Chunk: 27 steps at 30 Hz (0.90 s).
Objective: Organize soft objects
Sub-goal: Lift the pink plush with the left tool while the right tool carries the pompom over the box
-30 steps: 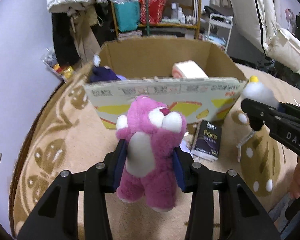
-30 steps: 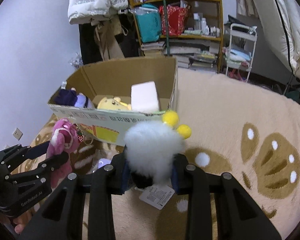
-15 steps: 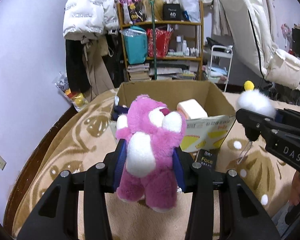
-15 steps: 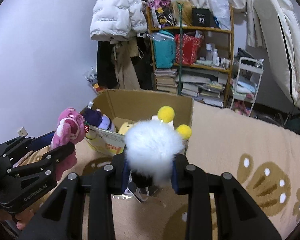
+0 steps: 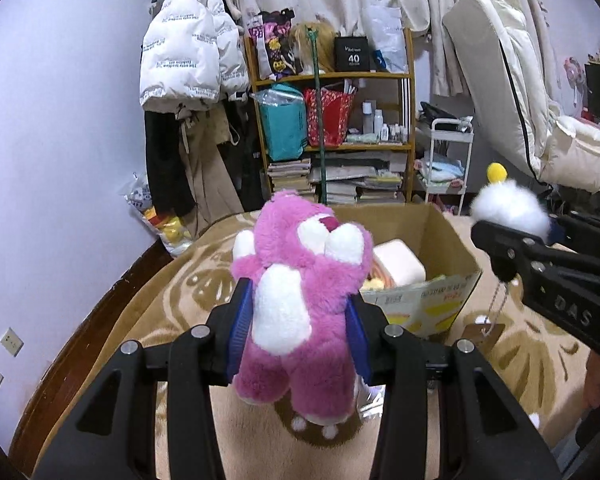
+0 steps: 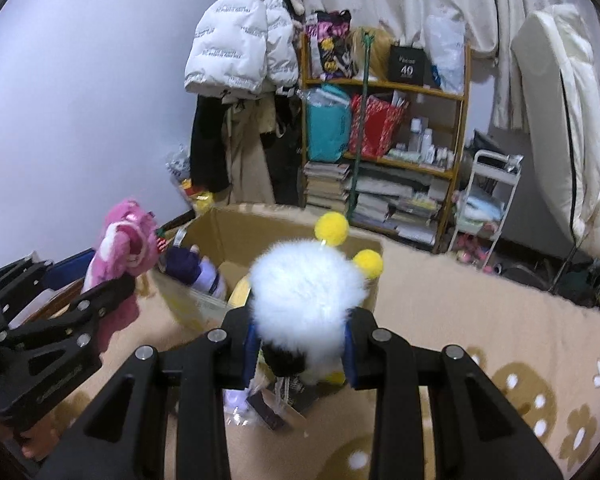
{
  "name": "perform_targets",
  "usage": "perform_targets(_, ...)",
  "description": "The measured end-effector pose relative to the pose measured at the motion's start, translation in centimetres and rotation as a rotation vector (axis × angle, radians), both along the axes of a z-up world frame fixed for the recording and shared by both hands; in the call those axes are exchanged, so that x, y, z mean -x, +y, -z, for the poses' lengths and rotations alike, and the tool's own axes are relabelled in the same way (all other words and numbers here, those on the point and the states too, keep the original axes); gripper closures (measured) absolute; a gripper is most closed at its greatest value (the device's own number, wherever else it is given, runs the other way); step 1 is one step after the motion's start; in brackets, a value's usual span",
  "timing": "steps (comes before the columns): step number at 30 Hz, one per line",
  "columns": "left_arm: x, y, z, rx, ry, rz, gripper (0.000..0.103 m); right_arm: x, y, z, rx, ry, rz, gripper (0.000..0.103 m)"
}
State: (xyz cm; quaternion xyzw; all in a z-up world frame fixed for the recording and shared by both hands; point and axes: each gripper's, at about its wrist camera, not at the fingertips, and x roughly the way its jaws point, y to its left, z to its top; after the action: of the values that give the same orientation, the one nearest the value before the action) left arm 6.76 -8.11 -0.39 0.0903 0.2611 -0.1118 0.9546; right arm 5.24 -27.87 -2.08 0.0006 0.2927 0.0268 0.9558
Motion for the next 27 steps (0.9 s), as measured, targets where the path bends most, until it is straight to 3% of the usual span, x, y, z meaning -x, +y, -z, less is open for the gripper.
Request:
perform_targets(16,-5.0,-1.3,-4.1,-0.013,-0.145,0.028,0.061,-5.2,-1.4,-4.1,-0.047,-0.119,0.003,0.068)
perform_targets(27,-8.3,-2.3,-1.2,-0.02,-0.085,0.06,0.06,-7.0,-3.0,-1.7,-0.118,-0.107,0.002,0.068)
